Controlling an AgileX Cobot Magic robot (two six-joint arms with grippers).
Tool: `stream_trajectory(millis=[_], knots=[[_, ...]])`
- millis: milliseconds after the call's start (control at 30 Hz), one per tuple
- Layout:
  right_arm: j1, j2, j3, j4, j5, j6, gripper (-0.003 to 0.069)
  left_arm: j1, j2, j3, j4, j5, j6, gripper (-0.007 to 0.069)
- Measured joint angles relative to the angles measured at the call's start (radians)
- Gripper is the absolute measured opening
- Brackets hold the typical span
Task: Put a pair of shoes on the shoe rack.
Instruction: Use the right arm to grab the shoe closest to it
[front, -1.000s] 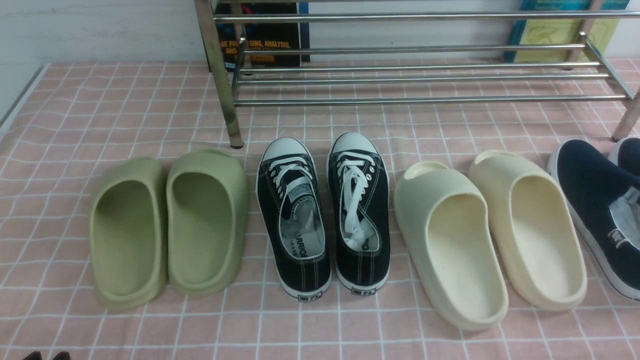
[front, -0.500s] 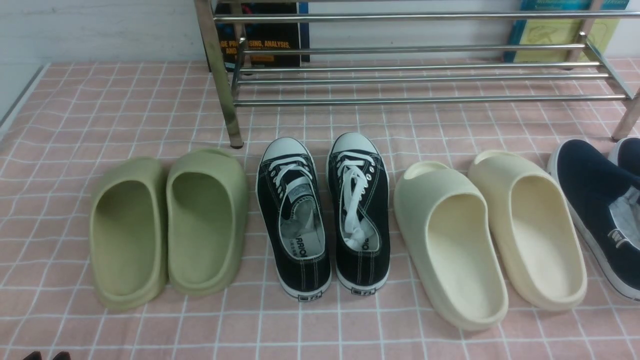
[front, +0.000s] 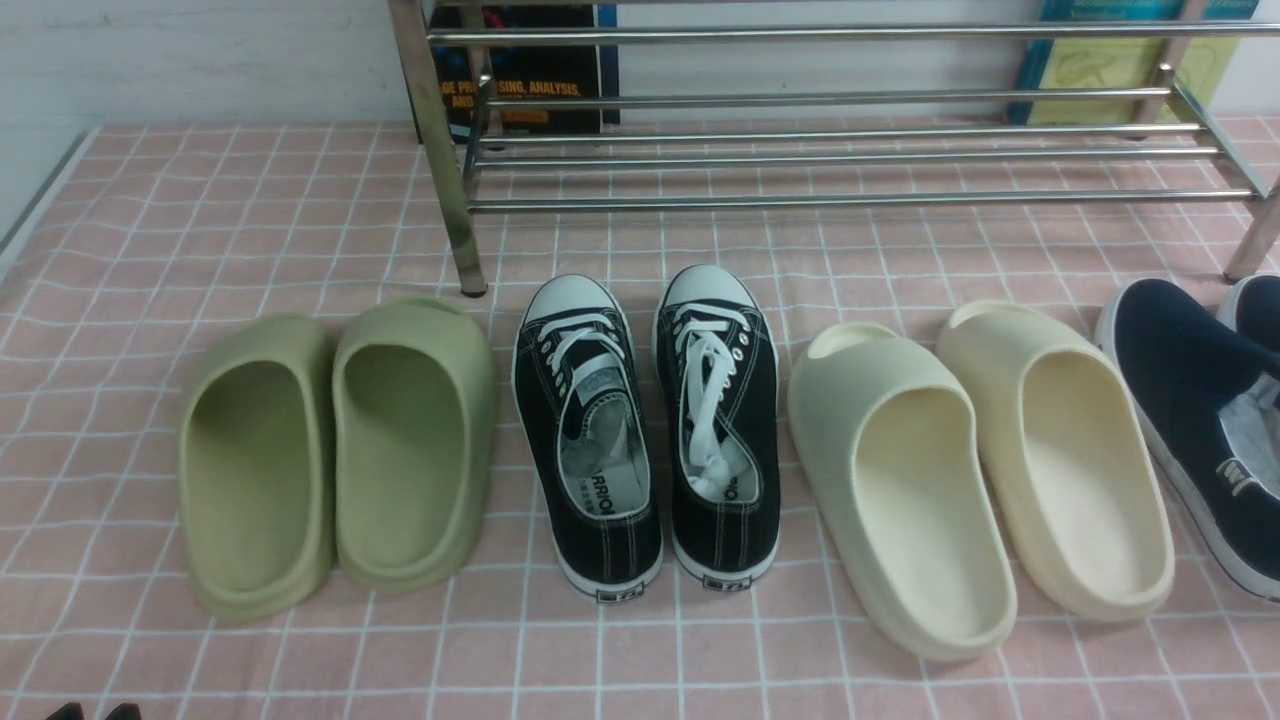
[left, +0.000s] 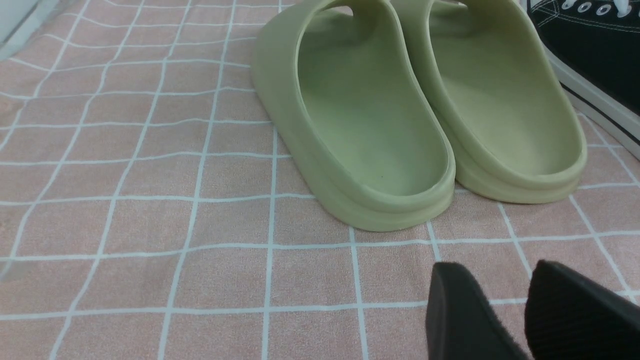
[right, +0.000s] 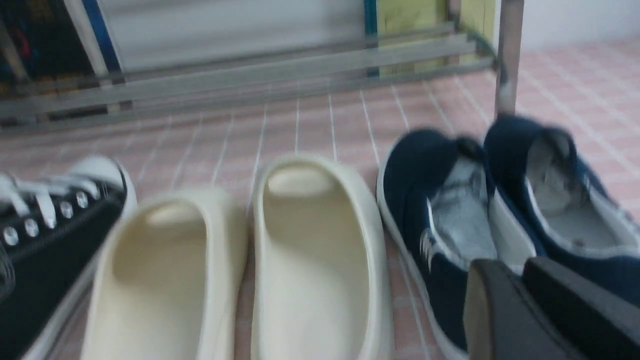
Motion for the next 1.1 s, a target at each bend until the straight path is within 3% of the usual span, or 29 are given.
stream_trajectory(millis=[167, 300, 400, 467, 667, 733, 867, 1100], knots=[[0.0, 0.0, 0.0, 0.0, -0.342, 0.0, 0.0101, 0.0, 0.0, 0.0, 0.0, 0.0, 0.0, 0.0239], [0.0, 0.0, 0.0, 0.0, -0.51, 0.022, 0.0104, 0.0, 0.0, 0.0, 0.0, 0.0, 0.0, 0.0239], [0.0, 0.0, 0.0, 0.0, -0.665, 0.105, 0.0104, 0.0, 0.0, 0.0, 0.0, 0.0, 0.0, 0.0239], [0.0, 0.0, 0.0, 0.0, -0.686, 0.125, 0.0107, 0.0, 0.0, 0.0, 0.0, 0.0, 0.0, 0.0239], [0.0, 0.0, -0.017, -0.001, -0.636, 0.131, 0.0111, 0.0, 0.0, 0.0, 0.0, 0.0, 0.0, 0.0239], [0.0, 0.002, -0.095, -0.001, -0.524, 0.122, 0.009, 0.0, 0.0, 0.0, 0.0, 0.0, 0.0, 0.0239], [0.0, 0.111, -0.305, -0.001, -0.333, 0.028, -0.0008, 0.0, 0.0, 0.0, 0.0, 0.0, 0.0, 0.0239], [0.0, 0.454, -0.56, -0.002, -0.169, -0.167, -0.0004, 0.0, 0.0, 0.0, 0.0, 0.0, 0.0, 0.0239]])
